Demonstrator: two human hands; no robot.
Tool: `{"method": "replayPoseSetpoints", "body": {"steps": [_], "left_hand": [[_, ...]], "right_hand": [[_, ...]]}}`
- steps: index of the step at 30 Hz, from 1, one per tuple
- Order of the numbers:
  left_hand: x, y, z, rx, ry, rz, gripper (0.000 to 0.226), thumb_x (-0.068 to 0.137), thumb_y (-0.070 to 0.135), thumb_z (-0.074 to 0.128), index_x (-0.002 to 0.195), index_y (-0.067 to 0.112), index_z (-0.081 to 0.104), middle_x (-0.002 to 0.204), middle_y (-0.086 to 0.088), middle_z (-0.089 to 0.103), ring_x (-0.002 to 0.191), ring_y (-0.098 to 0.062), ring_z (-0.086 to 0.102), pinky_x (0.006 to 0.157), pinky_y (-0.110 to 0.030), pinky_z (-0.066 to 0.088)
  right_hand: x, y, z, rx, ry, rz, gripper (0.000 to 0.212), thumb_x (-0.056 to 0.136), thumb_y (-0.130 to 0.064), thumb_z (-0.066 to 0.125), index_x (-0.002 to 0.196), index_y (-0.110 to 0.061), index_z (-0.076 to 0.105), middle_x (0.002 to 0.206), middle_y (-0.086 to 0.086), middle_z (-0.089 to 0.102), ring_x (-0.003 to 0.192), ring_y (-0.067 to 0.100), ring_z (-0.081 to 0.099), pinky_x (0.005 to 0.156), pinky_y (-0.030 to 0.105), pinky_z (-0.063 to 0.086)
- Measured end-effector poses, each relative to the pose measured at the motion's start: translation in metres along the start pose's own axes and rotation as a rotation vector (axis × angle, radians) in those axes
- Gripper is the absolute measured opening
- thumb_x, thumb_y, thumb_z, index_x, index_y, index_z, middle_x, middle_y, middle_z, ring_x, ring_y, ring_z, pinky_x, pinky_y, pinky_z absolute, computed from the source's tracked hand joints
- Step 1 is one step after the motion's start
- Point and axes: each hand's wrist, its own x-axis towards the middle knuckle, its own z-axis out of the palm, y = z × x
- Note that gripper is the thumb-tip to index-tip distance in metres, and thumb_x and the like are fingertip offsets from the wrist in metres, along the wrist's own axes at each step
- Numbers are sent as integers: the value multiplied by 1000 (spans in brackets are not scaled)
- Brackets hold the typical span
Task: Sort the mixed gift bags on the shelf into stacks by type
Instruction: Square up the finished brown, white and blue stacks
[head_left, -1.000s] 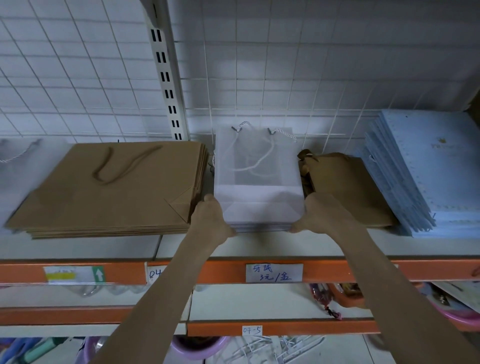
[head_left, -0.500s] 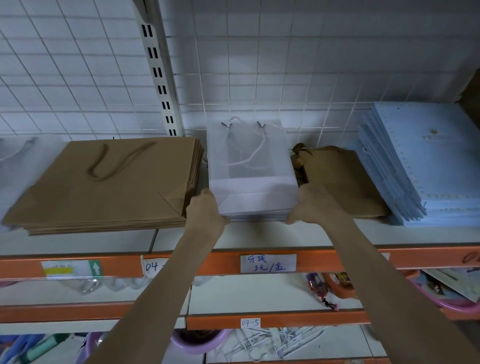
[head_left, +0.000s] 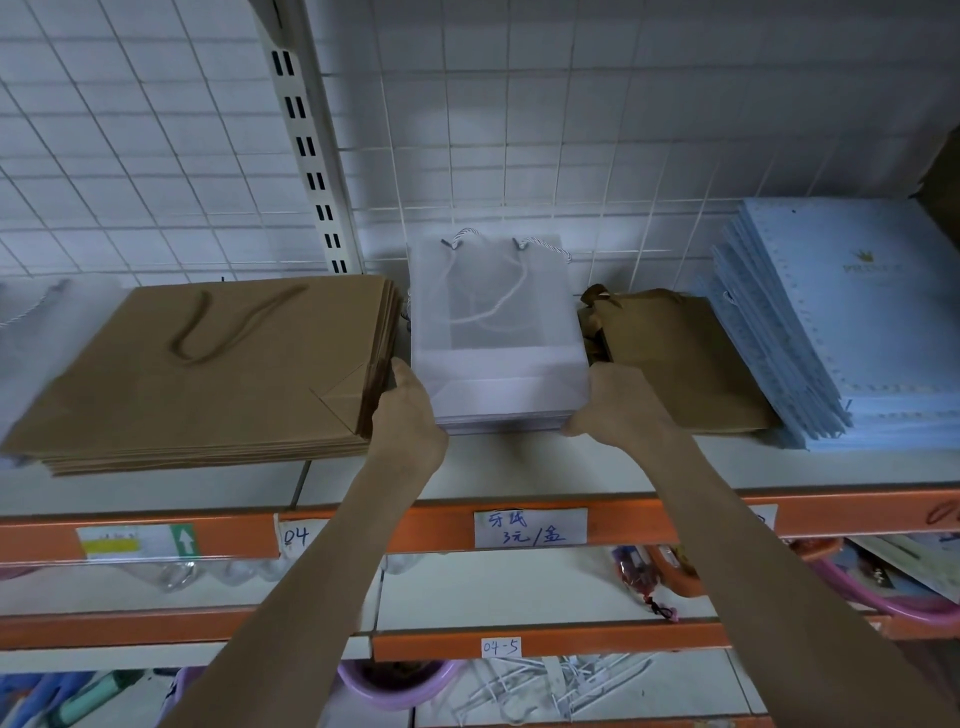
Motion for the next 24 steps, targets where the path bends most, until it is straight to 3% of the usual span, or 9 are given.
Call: {"method": "replayPoseSetpoints", "body": {"steps": [5, 11, 13, 15, 17, 19, 21, 23, 24], "left_hand": [[-4, 0, 3, -38, 0, -35, 60, 76, 7, 74, 123, -1, 38, 118, -17, 54, 110, -32, 55, 84, -35, 50], [-4, -2, 0, -23, 41, -3, 59, 72, 14, 79, 116, -2, 44, 120, -18, 56, 112, -32, 55, 86, -35, 48], [-5, 0, -1, -5, 5, -27, 63, 74, 12, 77, 123, -2, 40, 122, -18, 54, 114, -32, 54, 89, -36, 48], [-3, 4, -5, 10, -73, -57, 82, 73, 10, 77, 135, -3, 27, 126, -19, 50, 116, -32, 52, 92, -37, 47], [1, 9, -13, 19, -173, -56, 108, 72, 10, 78, 145, -5, 1, 138, -22, 40, 124, -32, 45, 99, -35, 42], [4, 14, -26, 44, -250, -44, 114, 74, 15, 78, 145, -4, -10, 144, -21, 33, 128, -29, 41, 97, -30, 39], [10, 18, -39, 40, -276, -12, 96, 75, 24, 76, 144, -5, 15, 134, -20, 46, 112, -25, 51, 82, -28, 43], [20, 23, -51, -3, -245, 55, 56, 80, 33, 71, 118, -1, 51, 108, -15, 60, 84, -18, 53, 66, -26, 40], [28, 26, -55, -7, -221, 72, 41, 83, 37, 65, 104, 3, 55, 94, -11, 60, 74, -15, 50, 61, -24, 38]], "right_hand": [[0, 4, 2, 91, -10, -8, 48, 73, -7, 74, 113, -2, 48, 94, 5, 50, 84, 17, 49, 52, 16, 35], [3, 6, 0, 128, -71, -11, 42, 72, -2, 73, 109, 2, 55, 110, 18, 59, 83, 18, 51, 57, 16, 39], [4, 6, -1, 134, -105, -18, 44, 72, -4, 74, 111, 0, 54, 110, 17, 59, 86, 20, 52, 61, 19, 41], [3, 3, -6, 116, -172, -16, 44, 72, -7, 75, 110, -3, 53, 105, 12, 58, 86, 20, 53, 65, 25, 44], [6, 3, -15, 86, -232, -6, 35, 72, -9, 76, 99, -5, 54, 88, 10, 57, 73, 18, 53, 62, 27, 44], [12, 6, -26, 91, -301, 56, 34, 72, -11, 76, 96, 2, 55, 78, 15, 58, 62, 20, 52, 55, 28, 43], [17, 6, -38, 77, -343, 45, 58, 67, -27, 80, 109, 4, 55, 96, 19, 62, 79, 25, 59, 68, 32, 49], [27, 4, -52, -105, -306, -59, 86, 51, -59, 74, 117, -8, 53, 113, 6, 58, 101, 23, 58, 88, 35, 49], [33, 2, -57, -216, -267, -103, 86, 49, -70, 64, 113, -12, 55, 112, 1, 55, 102, 19, 55, 88, 34, 48]]}}
